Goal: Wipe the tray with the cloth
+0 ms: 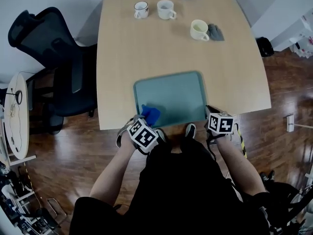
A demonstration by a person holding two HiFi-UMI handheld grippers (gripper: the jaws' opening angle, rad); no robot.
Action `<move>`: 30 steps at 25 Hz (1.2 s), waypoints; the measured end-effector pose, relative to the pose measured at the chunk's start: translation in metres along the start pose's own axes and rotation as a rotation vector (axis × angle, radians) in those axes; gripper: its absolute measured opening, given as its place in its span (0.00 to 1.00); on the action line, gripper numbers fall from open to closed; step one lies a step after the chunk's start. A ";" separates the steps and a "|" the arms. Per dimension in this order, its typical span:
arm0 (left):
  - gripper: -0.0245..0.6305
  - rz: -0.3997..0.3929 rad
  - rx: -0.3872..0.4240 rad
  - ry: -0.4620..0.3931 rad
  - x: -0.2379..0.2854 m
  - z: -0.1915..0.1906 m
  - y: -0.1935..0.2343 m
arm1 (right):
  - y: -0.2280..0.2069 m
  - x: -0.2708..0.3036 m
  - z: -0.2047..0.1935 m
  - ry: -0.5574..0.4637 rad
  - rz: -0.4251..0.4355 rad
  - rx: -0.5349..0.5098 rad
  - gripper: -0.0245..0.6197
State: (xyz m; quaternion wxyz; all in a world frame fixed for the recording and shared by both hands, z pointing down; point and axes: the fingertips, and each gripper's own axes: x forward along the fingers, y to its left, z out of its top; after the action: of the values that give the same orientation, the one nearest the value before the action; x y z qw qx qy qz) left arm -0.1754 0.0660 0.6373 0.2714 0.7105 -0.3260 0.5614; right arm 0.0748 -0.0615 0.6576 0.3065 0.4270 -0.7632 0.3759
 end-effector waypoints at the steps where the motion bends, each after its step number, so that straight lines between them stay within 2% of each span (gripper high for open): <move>1: 0.26 0.010 0.067 0.002 0.003 0.009 -0.007 | 0.001 0.000 0.000 -0.001 0.000 0.004 0.06; 3: 0.26 0.015 0.211 -0.005 0.010 0.033 -0.024 | 0.001 0.001 0.001 -0.003 0.000 0.009 0.06; 6: 0.26 -0.030 0.431 -0.043 0.021 0.077 -0.057 | 0.002 0.001 0.000 -0.010 0.002 0.015 0.06; 10: 0.26 -0.046 0.797 -0.055 0.036 0.131 -0.094 | 0.004 0.001 0.001 -0.027 0.021 0.043 0.06; 11: 0.26 -0.047 0.858 -0.052 0.039 0.142 -0.101 | 0.004 0.001 0.001 -0.030 0.029 0.050 0.06; 13: 0.26 -0.060 0.924 -0.046 0.045 0.160 -0.110 | 0.004 0.001 0.002 -0.036 0.047 0.060 0.06; 17: 0.26 -0.075 0.984 -0.010 0.054 0.180 -0.120 | 0.000 0.000 0.001 -0.045 0.073 0.067 0.06; 19: 0.27 -0.076 0.979 -0.010 0.055 0.182 -0.122 | -0.002 -0.001 0.000 -0.046 0.074 0.067 0.06; 22: 0.27 -0.072 0.918 -0.056 0.051 0.178 -0.121 | -0.002 -0.002 -0.005 -0.041 0.073 0.062 0.06; 25: 0.26 -0.027 0.854 -0.093 0.041 0.172 -0.106 | -0.002 -0.002 -0.006 -0.031 0.072 0.052 0.06; 30: 0.26 0.074 0.670 -0.074 0.033 0.132 -0.030 | -0.005 0.001 -0.005 -0.009 0.059 0.027 0.06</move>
State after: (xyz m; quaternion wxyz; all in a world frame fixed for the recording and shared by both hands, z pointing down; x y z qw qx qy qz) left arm -0.0652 -0.0190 0.6394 -0.0097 0.7679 -0.1588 0.6205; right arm 0.0791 -0.0596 0.6629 0.2861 0.4102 -0.7717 0.3928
